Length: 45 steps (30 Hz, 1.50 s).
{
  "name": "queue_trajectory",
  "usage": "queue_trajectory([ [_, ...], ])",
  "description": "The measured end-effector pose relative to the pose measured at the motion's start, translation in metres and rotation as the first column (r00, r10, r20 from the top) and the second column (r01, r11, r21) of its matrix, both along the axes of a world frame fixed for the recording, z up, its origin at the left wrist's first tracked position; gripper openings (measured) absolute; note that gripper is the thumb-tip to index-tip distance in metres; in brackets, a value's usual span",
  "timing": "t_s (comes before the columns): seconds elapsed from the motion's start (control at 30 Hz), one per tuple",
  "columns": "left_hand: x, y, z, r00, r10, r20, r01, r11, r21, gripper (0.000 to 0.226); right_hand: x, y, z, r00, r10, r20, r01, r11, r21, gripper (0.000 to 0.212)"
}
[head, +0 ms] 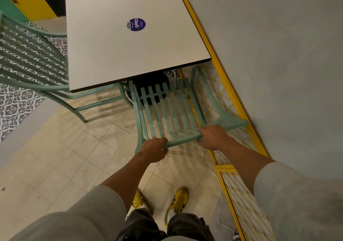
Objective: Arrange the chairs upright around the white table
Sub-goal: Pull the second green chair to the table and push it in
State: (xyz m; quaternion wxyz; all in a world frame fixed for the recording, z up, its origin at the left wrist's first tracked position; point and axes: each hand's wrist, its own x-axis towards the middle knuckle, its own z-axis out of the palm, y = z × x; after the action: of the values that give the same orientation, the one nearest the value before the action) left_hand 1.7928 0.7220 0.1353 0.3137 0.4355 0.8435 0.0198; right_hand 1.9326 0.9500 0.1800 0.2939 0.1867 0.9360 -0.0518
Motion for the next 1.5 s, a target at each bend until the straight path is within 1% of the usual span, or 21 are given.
queue_trajectory([
  [0.07,-0.008,-0.013,0.006,1.0,-0.014,-0.009,0.014,1.0,-0.027,0.047,-0.008,-0.013,0.004,0.999,0.03,0.037,-0.028,0.998,-0.055,0.069],
  [0.17,-0.024,-0.045,0.012,1.0,0.013,0.015,-0.012,0.999,-0.044,0.062,-0.028,-0.044,0.009,0.99,0.09,0.106,-0.076,0.988,-0.134,0.101],
  [0.23,-0.037,-0.072,0.015,0.998,0.042,0.04,-0.04,0.998,-0.049,0.074,-0.043,-0.069,0.011,0.986,0.124,0.111,-0.103,0.98,-0.172,0.113],
  [0.37,-0.077,-0.14,0.018,0.994,0.102,0.043,-0.099,0.993,-0.058,0.1,-0.088,-0.13,0.017,0.983,0.171,0.074,-0.154,0.97,-0.189,0.112],
  [0.43,-0.101,-0.179,0.018,0.99,0.134,0.051,-0.13,0.988,-0.079,0.107,-0.116,-0.164,0.02,0.983,0.169,0.072,-0.155,0.972,-0.176,0.113],
  [0.53,-0.144,-0.243,0.018,0.979,0.192,0.071,-0.183,0.977,-0.114,0.109,-0.157,-0.217,0.019,0.978,0.195,0.074,-0.181,0.97,-0.161,0.107],
  [0.63,-0.187,-0.305,0.023,0.972,0.228,0.064,-0.219,0.968,-0.123,0.11,-0.205,-0.278,0.021,0.969,0.212,0.128,-0.187,0.965,-0.184,0.107],
  [0.7,-0.213,-0.342,0.03,0.969,0.243,0.05,-0.235,0.964,-0.126,0.111,-0.239,-0.315,0.023,0.961,0.245,0.129,-0.219,0.957,-0.19,0.107],
  [0.83,-0.265,-0.409,0.047,0.965,0.261,0.006,-0.258,0.959,-0.118,0.111,-0.312,-0.383,0.031,0.964,0.256,0.069,-0.239,0.951,-0.194,0.104],
  [0.93,-0.303,-0.451,0.061,0.956,0.292,-0.038,-0.294,0.952,-0.085,0.11,-0.359,-0.43,0.037,0.984,0.18,-0.002,-0.176,0.96,-0.22,0.104],
  [0.97,-0.315,-0.462,0.064,0.956,0.289,-0.057,-0.293,0.952,-0.085,0.111,-0.372,-0.444,0.038,0.987,0.159,-0.028,-0.161,0.96,-0.23,0.104],
  [1.07,-0.349,-0.488,0.07,0.96,0.268,-0.081,-0.275,0.956,-0.098,0.113,-0.407,-0.475,0.037,0.982,0.166,-0.088,-0.182,0.957,-0.226,0.101],
  [1.2,-0.415,-0.511,0.077,0.952,0.289,-0.098,-0.297,0.953,-0.069,0.114,-0.47,-0.498,0.034,0.984,0.138,-0.113,-0.162,0.957,-0.239,0.097],
  [1.37,-0.53,-0.519,0.087,0.959,0.211,-0.188,-0.225,0.973,-0.056,0.113,-0.573,-0.507,0.02,0.984,0.054,-0.169,-0.102,0.952,-0.288,0.094],
  [1.5,-0.639,-0.51,0.101,0.957,0.137,-0.256,-0.153,0.987,-0.046,0.112,-0.666,-0.512,0.003,0.982,-0.074,-0.175,0.01,0.94,-0.341,0.093],
])
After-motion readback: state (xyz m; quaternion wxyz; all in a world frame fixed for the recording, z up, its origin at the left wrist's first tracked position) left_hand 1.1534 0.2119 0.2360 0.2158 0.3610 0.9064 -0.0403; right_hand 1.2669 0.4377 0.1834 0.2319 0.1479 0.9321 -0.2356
